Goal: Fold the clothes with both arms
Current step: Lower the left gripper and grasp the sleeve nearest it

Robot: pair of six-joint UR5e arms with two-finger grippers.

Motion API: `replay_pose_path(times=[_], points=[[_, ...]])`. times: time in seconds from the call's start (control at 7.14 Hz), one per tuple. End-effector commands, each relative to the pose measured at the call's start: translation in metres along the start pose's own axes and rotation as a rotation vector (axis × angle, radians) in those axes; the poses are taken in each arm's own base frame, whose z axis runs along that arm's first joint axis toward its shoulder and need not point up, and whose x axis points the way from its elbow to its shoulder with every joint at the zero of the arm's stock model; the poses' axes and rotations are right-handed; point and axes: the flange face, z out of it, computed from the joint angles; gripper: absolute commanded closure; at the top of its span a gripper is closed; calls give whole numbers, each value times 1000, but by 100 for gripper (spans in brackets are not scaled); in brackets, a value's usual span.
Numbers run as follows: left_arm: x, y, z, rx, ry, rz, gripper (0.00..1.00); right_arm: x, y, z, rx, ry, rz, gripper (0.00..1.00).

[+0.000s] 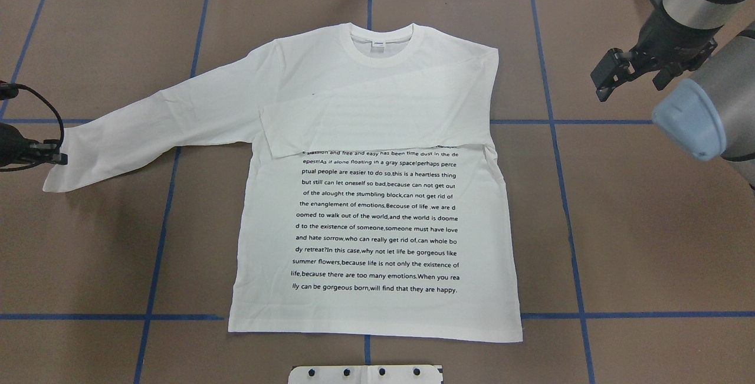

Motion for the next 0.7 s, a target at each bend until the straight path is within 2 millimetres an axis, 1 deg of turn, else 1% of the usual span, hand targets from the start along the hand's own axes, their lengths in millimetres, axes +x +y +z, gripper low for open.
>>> replay_pose_path(times=[0.0, 0.14, 0.28, 0.42, 0.56], points=[[142, -48, -47, -47, 28, -41, 100, 20, 25, 6, -11, 9, 20, 0], [227, -78, -76, -60, 12, -94, 100, 25, 37, 4, -2, 6, 38, 0], [281, -84, -100, -106, 29, -136, 100, 36, 42, 12, 16, -1, 32, 0], [321, -86, -121, -125, 90, -194, 100, 52, 51, 26, 44, -10, 25, 0], [372, -87, -145, -129, 145, -238, 100, 66, 61, 35, 59, -17, 34, 0]])
